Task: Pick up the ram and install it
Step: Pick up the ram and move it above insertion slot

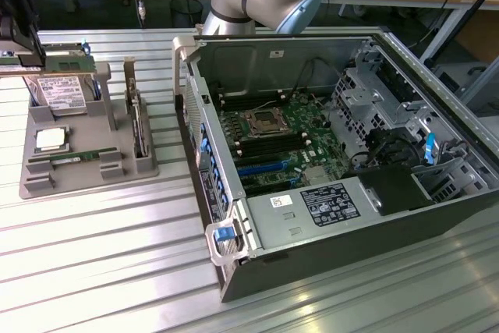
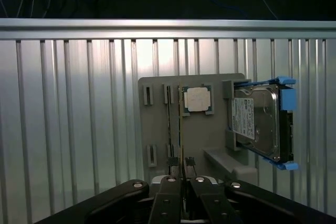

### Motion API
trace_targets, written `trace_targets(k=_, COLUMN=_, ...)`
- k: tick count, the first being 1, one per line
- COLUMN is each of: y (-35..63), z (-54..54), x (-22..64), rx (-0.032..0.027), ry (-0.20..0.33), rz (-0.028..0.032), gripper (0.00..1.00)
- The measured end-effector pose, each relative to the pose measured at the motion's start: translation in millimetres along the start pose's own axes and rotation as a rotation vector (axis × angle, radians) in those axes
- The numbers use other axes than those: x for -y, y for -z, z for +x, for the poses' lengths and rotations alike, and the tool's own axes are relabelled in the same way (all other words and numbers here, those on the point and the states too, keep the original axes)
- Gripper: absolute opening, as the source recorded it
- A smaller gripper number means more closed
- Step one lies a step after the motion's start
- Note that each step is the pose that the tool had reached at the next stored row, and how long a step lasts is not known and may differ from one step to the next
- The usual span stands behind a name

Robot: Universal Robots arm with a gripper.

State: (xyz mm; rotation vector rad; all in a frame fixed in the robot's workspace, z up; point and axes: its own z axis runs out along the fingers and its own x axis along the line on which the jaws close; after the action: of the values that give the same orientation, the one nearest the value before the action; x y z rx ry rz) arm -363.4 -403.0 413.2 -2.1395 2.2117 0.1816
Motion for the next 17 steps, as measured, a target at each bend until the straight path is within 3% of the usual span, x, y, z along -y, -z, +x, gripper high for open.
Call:
trace_targets(k=3, y=0.2, z=0.0, x=0.0, rx=-0.0011, ry=0.000, rz=-0.0002, gripper=0.13)
trace_targets(k=4, y=0.2, z=0.0, x=0.1, rx=-0.0270, ry=-0.001, rz=0.0006, gripper=0.13)
trace_targets(k=6, y=0.1, z=0.0, x=0.2, rx=-0.1081, ry=-0.004, rz=0.0037, gripper=0.13)
trace_targets(k=7, y=0.1, z=0.0, x=0.2, rx=-0.1184, ry=-0.005, rz=0.0041, gripper=0.13)
trace_targets(k=13, y=0.2, z=-0.1, x=2.9, rx=-0.1185, ry=-0.005, rz=0.0041, gripper=0.13)
trace_targets(k=17, y=0.5, z=-0.3, x=9.4, rx=-0.1185, ry=-0.005, rz=0.0041, gripper=0.13)
